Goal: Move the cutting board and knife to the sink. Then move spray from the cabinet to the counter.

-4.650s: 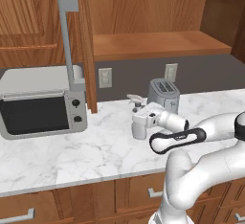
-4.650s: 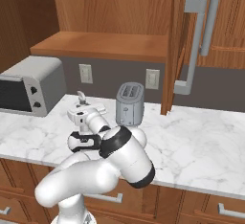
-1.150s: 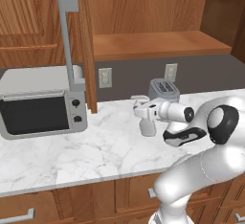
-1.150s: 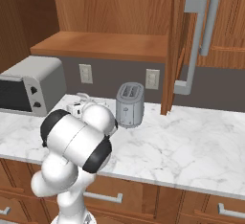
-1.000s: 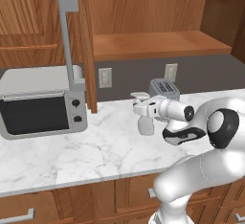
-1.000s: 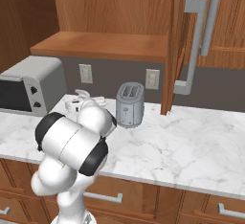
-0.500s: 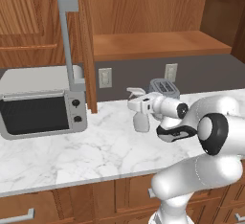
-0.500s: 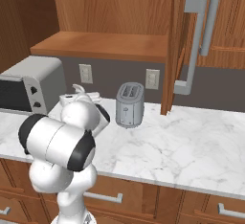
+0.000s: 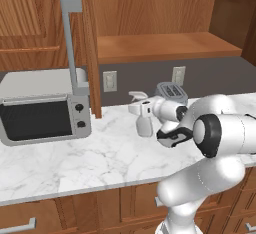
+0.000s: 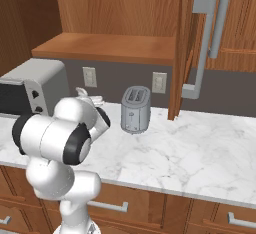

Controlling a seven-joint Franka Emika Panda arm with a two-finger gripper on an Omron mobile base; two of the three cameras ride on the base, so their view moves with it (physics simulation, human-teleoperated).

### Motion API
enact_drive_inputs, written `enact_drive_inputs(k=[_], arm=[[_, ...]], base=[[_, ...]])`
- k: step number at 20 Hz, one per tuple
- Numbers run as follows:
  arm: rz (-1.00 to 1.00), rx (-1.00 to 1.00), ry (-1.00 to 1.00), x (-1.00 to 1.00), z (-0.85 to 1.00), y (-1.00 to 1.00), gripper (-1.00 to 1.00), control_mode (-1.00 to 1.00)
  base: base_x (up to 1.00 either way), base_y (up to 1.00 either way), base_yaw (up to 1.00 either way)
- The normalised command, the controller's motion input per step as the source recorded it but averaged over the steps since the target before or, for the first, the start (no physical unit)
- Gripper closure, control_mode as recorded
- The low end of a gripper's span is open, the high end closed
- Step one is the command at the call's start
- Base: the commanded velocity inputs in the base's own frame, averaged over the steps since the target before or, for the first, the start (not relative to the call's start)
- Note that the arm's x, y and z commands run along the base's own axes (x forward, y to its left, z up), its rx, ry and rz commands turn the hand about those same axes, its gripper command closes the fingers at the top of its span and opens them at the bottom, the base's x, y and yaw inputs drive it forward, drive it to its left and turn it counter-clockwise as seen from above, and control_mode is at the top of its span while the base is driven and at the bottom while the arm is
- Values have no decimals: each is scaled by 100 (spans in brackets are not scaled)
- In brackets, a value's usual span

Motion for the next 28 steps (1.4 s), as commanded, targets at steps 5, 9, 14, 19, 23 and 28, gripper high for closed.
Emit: enact_drive_inputs(k=[5, 9, 14, 19, 23, 28], arm=[[4, 1, 0, 0, -15, 0, -100, -100], [5, 0, 0, 0, -17, 0, -100, -100], [4, 2, 0, 0, -20, -1, -100, -100], [5, 4, 0, 0, -14, -3, -100, -100], [2, 5, 0, -3, -10, -9, -100, -100], [1, 5, 0, 0, -17, -16, -100, -100]], base=[[0, 0, 0], [0, 0, 0], [0, 0, 0], [0, 0, 0], [0, 0, 0], [0, 0, 0]])
